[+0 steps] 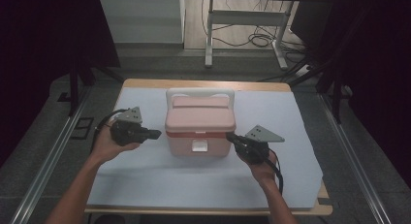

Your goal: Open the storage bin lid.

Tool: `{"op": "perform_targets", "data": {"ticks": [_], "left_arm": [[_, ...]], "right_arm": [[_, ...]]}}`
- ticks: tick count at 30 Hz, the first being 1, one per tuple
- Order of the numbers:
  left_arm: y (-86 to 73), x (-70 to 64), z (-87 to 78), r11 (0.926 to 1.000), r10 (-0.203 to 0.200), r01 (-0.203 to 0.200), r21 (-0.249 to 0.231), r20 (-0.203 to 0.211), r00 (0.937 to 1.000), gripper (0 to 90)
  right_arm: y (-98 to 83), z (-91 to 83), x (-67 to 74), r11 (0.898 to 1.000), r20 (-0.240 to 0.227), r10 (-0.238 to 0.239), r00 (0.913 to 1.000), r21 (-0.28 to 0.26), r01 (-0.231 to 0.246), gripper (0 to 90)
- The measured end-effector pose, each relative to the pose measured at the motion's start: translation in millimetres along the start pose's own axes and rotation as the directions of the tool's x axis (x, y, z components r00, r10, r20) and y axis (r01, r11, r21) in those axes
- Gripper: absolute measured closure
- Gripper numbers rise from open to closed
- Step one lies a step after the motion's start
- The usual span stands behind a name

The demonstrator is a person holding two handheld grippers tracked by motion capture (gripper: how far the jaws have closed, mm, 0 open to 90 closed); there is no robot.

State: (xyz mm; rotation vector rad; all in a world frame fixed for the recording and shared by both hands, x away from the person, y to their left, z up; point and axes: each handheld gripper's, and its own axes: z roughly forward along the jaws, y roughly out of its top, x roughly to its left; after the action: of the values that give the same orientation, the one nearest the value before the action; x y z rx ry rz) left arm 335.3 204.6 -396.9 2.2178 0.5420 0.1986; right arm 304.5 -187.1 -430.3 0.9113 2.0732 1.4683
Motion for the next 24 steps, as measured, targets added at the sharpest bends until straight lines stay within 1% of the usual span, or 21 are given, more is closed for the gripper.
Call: {"op": "perform_targets", "data": {"ticks": [3,9,10,11,15,16,17,20,24], "left_arm": [[1.0,-6.1,-0.2,0.9999,-0.003,0.003,-0.016,-0.001,1.0000,90.0],[5.6,-18.8,3.9,0.9993,0.016,-0.016,-0.035,0.001,0.9999,90.0],[5.6,-18.8,3.9,0.9993,0.016,-0.016,-0.035,0.001,0.9999,90.0],[8.1,-23.0,6.9,0.9992,0.023,-0.023,-0.033,0.001,0.9997,90.0],[14.0,-31.9,14.0,0.9987,0.032,-0.033,-0.039,-0.004,0.9995,90.0],[14.0,-31.9,14.0,0.9987,0.032,-0.033,-0.039,-0.004,0.9995,90.0],[17.2,-35.5,17.2,0.9983,0.047,-0.047,-0.035,-0.001,0.9989,90.0],[21.6,-40.9,22.6,0.9977,0.060,-0.060,-0.033,-0.003,0.9982,90.0],[25.9,-45.1,29.4,0.9971,0.065,-0.065,-0.039,0.006,0.9978,90.0]], "right_arm": [[-0.1,0.1,-0.1,1.000,0.000,0.001,1.0000,0.002,-0.001,89.8],[-0.9,-0.1,-0.4,1.000,0.001,0.001,1.0000,0.004,-0.001,89.8],[-0.9,-0.3,-0.5,1.000,0.001,0.002,1.0000,0.004,-0.002,89.8],[-0.9,-0.6,-0.8,1.000,0.001,0.003,1.0000,0.003,-0.003,89.8],[-0.8,-1.4,-1.7,1.000,0.004,0.002,1.0000,0.003,-0.002,89.8],[-0.8,-1.4,-1.7,1.000,0.004,0.002,1.0000,0.003,-0.002,89.8],[-0.8,-1.8,-1.9,1.000,0.003,0.004,1.0000,0.003,-0.004,89.8],[-0.9,-1.6,-1.8,1.000,0.004,0.004,1.0000,0.003,-0.004,89.8],[-0.5,-1.0,-1.9,1.000,0.003,0.003,1.0000,0.002,-0.003,89.8]]}}
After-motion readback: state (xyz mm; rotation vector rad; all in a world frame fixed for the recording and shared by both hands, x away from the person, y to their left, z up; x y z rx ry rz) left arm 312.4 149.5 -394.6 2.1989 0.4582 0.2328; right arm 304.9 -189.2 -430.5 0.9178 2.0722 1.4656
